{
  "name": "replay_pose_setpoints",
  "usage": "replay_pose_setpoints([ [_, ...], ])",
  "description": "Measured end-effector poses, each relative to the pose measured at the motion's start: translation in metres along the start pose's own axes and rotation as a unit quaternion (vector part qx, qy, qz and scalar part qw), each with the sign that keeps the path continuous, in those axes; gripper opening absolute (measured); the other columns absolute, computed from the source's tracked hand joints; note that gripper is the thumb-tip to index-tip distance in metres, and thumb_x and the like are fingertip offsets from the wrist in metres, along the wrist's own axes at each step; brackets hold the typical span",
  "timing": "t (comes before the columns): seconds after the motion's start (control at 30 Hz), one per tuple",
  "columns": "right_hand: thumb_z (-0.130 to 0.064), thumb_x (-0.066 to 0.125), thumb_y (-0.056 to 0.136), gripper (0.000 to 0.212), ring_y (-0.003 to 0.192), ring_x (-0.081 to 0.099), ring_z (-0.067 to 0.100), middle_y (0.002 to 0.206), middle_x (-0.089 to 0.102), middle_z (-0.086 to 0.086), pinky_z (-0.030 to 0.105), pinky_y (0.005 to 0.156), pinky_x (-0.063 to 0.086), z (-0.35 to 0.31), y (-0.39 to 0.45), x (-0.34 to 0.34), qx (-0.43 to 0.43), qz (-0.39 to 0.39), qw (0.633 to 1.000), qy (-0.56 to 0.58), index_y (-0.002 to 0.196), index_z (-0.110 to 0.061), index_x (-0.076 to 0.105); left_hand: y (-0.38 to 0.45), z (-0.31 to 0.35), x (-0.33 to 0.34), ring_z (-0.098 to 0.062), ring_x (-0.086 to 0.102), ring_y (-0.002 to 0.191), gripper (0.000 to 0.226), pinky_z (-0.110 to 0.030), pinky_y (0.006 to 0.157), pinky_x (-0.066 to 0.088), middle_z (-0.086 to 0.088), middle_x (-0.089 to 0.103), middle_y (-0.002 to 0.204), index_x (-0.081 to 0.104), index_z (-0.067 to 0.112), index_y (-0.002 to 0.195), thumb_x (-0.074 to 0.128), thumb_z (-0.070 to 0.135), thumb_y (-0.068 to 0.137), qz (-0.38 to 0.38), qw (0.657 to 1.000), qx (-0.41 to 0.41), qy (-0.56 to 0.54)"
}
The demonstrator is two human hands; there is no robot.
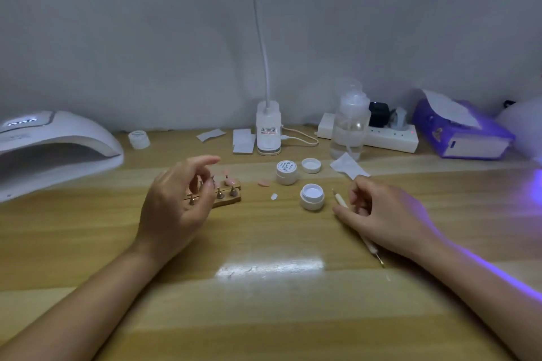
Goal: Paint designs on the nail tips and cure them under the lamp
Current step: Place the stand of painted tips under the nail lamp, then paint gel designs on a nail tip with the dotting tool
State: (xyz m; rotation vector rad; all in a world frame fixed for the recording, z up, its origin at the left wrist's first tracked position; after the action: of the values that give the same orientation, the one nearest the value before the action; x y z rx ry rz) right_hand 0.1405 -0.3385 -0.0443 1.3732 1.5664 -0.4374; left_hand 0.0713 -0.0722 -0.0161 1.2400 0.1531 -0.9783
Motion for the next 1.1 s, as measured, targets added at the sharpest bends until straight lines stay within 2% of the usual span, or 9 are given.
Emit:
replay_pose_setpoints([
  [0.13, -0.035, 0.062, 0.08, 0.021, 0.066, 0.049, -0.006, 0.056, 0.052, -0.011, 0.019, 0.05, 0.034, -0.002, -0.001, -0.002, -0.02, -0.037, 0.999, 0.003, 0.072, -0.032, 0.042, 0.012, -0.009, -0.011, -0.007, 0.044, 0.092, 0.058, -0.034, 0.086, 0.03, 0.005, 0.044, 0.105, 0.048, 0.014, 0.122, 0.049, 0.032, 0.067, -0.05, 0.997, -0.061, 0.029],
  [0.23, -0.028, 0.061, 0.081, 0.019, 0.067, 0.049, -0.007, 0.059, 0.054, -0.01, 0.017, 0.052, 0.035, -0.003, 0.0, -0.004, -0.025, -0.05, 0.998, 0.01, 0.074, -0.032, 0.044, 0.023, -0.032, -0.028, -0.011, 0.037, 0.109, 0.089, -0.034, 0.098, 0.026, 0.008, 0.032, 0.113, 0.031, 0.021, 0.131, 0.05, 0.055, 0.051, -0.164, 0.969, -0.164, 0.08],
  [0.3, -0.026, 0.06, 0.081, 0.018, 0.068, 0.049, -0.007, 0.06, 0.055, -0.009, 0.014, 0.056, 0.037, -0.004, 0.0, -0.004, -0.031, -0.054, 0.998, 0.014, 0.074, -0.033, 0.046, 0.022, -0.05, -0.041, -0.011, 0.038, 0.107, 0.098, -0.031, 0.094, 0.034, 0.008, 0.036, 0.107, 0.025, 0.023, 0.126, 0.055, 0.058, 0.039, -0.278, 0.925, -0.248, 0.071],
  [0.4, -0.024, 0.059, 0.082, 0.017, 0.068, 0.049, -0.006, 0.063, 0.055, -0.008, 0.013, 0.06, 0.036, -0.004, -0.001, -0.004, -0.035, -0.058, 0.997, 0.031, 0.076, -0.036, 0.048, 0.012, -0.069, -0.05, -0.005, 0.045, 0.093, 0.078, -0.019, 0.073, 0.035, 0.014, 0.042, 0.099, 0.034, 0.026, 0.111, 0.075, 0.055, 0.052, -0.382, 0.859, -0.335, 0.071],
  [0.63, -0.007, 0.052, 0.089, 0.036, 0.054, 0.046, 0.006, 0.058, 0.056, -0.012, 0.012, 0.051, 0.034, -0.008, -0.002, -0.007, -0.044, 0.017, 0.979, 0.2, 0.075, -0.039, 0.062, 0.01, -0.071, -0.045, -0.013, 0.061, 0.062, 0.02, -0.02, 0.06, 0.047, 0.002, 0.065, 0.072, 0.067, 0.016, 0.078, 0.08, 0.026, 0.067, -0.367, 0.86, -0.348, 0.073],
  [0.77, -0.002, 0.046, 0.091, 0.037, 0.052, 0.046, 0.0, 0.058, 0.057, -0.016, 0.006, 0.05, 0.034, -0.008, -0.002, -0.009, -0.025, 0.08, 0.953, 0.29, 0.078, -0.032, 0.063, 0.01, -0.067, -0.04, -0.018, 0.061, 0.063, 0.016, -0.029, 0.066, 0.051, -0.001, 0.062, 0.072, 0.066, 0.014, 0.078, 0.079, 0.018, 0.069, -0.36, 0.865, -0.343, 0.072],
  [0.9, 0.009, 0.04, 0.089, 0.043, 0.059, 0.051, -0.001, 0.065, 0.058, -0.014, 0.008, 0.055, 0.04, -0.01, -0.004, -0.014, -0.029, 0.128, 0.929, 0.346, 0.085, -0.027, 0.062, 0.01, -0.064, -0.037, -0.018, 0.058, 0.06, 0.02, -0.028, 0.058, 0.05, -0.004, 0.059, 0.074, 0.062, 0.014, 0.077, 0.079, 0.018, 0.069, -0.362, 0.865, -0.335, 0.095],
  [1.0, 0.011, 0.05, 0.084, 0.043, 0.078, 0.059, 0.004, 0.086, 0.065, -0.003, 0.01, 0.066, 0.047, -0.013, -0.005, -0.015, -0.051, 0.159, 0.928, 0.332, 0.091, -0.031, 0.059, 0.011, -0.061, -0.036, -0.019, 0.059, 0.058, 0.022, -0.027, 0.054, 0.048, -0.005, 0.062, 0.073, 0.062, 0.013, 0.077, 0.08, 0.022, 0.068, -0.368, 0.862, -0.329, 0.114],
  [1.1, 0.007, 0.06, 0.08, 0.041, 0.082, 0.061, 0.012, 0.09, 0.068, -0.007, 0.013, 0.068, 0.048, -0.013, -0.006, -0.015, -0.069, 0.184, 0.929, 0.314, 0.092, -0.033, 0.057, 0.011, -0.055, -0.033, -0.014, 0.06, 0.059, 0.021, -0.023, 0.055, 0.047, -0.002, 0.065, 0.071, 0.063, 0.015, 0.076, 0.078, 0.028, 0.07, -0.4, 0.853, -0.31, 0.132],
])
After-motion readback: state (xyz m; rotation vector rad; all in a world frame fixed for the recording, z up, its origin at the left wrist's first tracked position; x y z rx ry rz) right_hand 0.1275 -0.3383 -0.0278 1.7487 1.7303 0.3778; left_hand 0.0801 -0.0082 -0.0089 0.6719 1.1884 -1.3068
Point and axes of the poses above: each hand's wrist, its own y-axis towards the middle knuckle, its own x-axis out of the palm, z = x × y, the point moved 3 cm from there along y, towards the middle knuckle
